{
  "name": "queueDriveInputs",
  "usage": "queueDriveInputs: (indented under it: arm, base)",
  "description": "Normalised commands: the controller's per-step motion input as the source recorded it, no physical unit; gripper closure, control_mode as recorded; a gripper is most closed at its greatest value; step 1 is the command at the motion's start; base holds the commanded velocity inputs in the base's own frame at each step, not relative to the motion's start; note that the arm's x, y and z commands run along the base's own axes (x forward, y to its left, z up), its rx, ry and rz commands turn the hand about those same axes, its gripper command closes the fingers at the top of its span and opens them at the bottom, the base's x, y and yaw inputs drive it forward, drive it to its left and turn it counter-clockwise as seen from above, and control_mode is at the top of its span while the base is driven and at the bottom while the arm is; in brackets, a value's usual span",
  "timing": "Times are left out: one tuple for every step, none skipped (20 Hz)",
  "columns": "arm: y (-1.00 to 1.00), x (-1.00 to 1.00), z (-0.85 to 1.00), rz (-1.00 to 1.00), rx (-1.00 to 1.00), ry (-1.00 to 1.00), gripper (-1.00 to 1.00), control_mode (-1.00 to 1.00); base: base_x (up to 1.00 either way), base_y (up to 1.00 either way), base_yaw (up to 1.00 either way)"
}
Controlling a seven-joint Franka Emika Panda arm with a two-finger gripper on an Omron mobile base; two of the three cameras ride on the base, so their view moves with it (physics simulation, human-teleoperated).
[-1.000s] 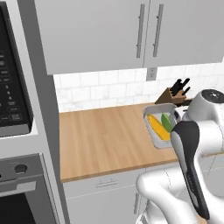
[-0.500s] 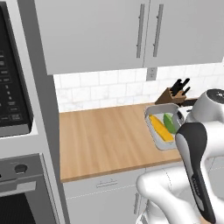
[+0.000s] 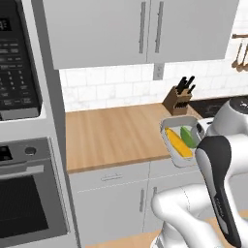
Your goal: Take the meat container that has the chicken drumstick and place it on the second highest rack of the freezer. Then take the vegetable container that has the lemon wedge and corn and place it on the highest rack of the freezer.
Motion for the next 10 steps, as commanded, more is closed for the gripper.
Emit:
queueDriveInputs:
  arm:
    - [0.00, 0.00, 0.00, 0.00, 0.00, 0.00, 1.00, 1.00]
    - [0.00, 0.00, 0.00, 0.00, 0.00, 0.00, 1.00, 1.00]
    - [0.00, 0.00, 0.00, 0.00, 0.00, 0.00, 1.00, 1.00]
    - [0.00, 0.00, 0.00, 0.00, 0.00, 0.00, 1.00, 1.00]
    - [0.00, 0.00, 0.00, 0.00, 0.00, 0.00, 1.00, 1.00]
    - [0.00, 0.00, 0.00, 0.00, 0.00, 0.00, 1.00, 1.00]
    - [0.00, 0.00, 0.00, 0.00, 0.00, 0.00, 1.00, 1.00]
    - [0.00, 0.00, 0.00, 0.00, 0.00, 0.00, 1.00, 1.00]
    - [0.00, 0.00, 0.00, 0.00, 0.00, 0.00, 1.00, 1.00]
    - [0.00, 0.00, 0.00, 0.00, 0.00, 0.00, 1.00, 1.00]
  base:
    - [-0.96, 0.22, 0.00]
    - [-0.92, 0.22, 0.00]
    - [-0.87, 0.29, 0.00]
    - [-0.84, 0.37, 0.00]
    - [-0.70, 0.53, 0.04]
    - [-0.57, 0.67, 0.10]
    - [-0.40, 0.90, 0.22]
    - [-0.36, 1.00, 0.30]
    - [-0.27, 1.00, 0.34]
    - [-0.21, 1.00, 0.41]
